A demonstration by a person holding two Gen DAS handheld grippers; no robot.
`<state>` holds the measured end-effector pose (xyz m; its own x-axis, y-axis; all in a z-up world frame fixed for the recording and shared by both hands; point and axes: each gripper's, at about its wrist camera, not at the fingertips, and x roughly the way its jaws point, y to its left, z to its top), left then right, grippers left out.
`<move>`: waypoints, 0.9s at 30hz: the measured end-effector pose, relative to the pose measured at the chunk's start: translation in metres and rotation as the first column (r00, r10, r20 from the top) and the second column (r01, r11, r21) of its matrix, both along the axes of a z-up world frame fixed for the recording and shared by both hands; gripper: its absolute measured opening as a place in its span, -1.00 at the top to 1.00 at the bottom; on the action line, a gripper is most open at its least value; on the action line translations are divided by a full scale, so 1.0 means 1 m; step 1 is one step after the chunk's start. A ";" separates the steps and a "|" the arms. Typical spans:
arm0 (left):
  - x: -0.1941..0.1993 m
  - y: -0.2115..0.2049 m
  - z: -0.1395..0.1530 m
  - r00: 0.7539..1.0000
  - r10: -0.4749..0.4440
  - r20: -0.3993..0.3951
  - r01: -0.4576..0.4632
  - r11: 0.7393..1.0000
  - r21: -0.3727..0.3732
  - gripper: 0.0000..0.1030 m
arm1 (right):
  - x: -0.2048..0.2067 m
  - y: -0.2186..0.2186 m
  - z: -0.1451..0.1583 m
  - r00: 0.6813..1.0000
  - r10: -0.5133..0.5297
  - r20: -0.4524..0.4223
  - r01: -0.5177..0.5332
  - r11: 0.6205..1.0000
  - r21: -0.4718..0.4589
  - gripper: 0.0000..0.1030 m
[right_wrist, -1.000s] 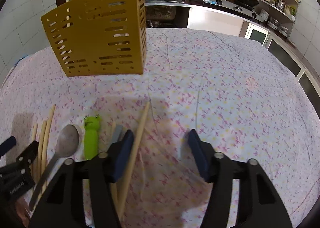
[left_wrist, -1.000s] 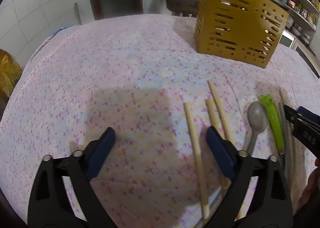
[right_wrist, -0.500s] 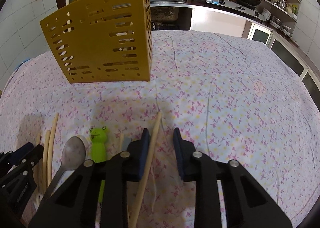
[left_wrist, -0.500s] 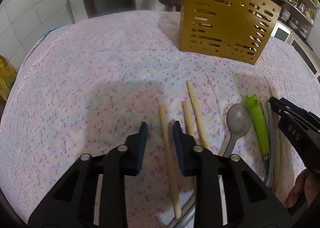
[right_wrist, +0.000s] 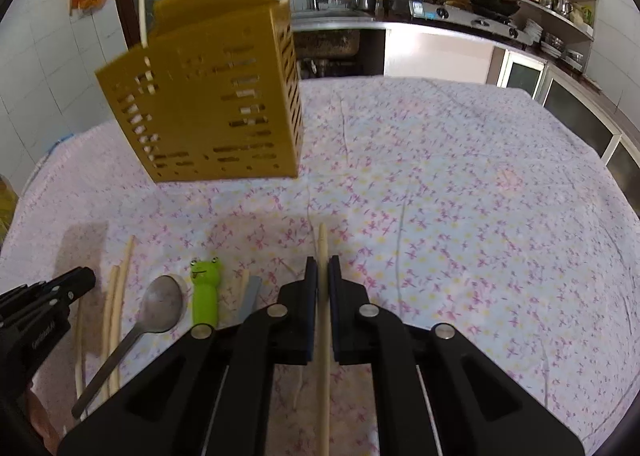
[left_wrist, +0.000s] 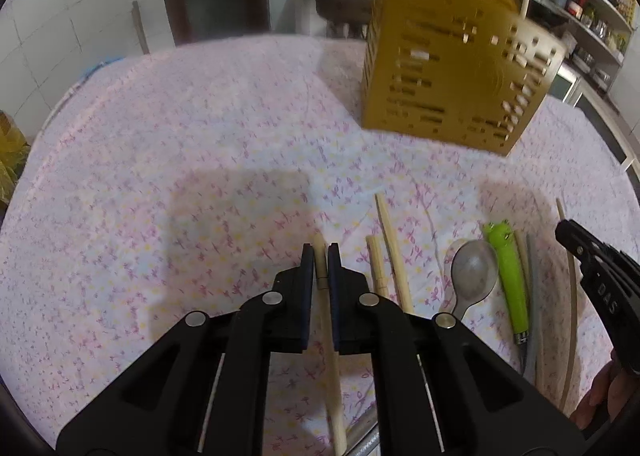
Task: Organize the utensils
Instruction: 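Carry both chopsticks upright into the yellow holder and open both grippers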
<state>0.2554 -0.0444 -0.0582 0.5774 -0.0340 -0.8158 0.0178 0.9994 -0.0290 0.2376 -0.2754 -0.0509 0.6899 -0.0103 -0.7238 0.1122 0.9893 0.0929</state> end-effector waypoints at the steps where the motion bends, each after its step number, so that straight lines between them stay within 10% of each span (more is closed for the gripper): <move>1: -0.003 0.001 0.006 1.000 -0.003 0.024 0.003 1.000 0.000 0.89 | -0.002 0.000 0.002 1.000 -0.001 0.013 0.001 1.000 0.003 0.88; 27: -0.070 0.019 0.101 0.897 -0.038 0.441 0.058 0.998 -0.032 0.91 | -0.076 -0.024 0.081 0.905 -0.030 0.425 0.019 0.999 0.032 0.88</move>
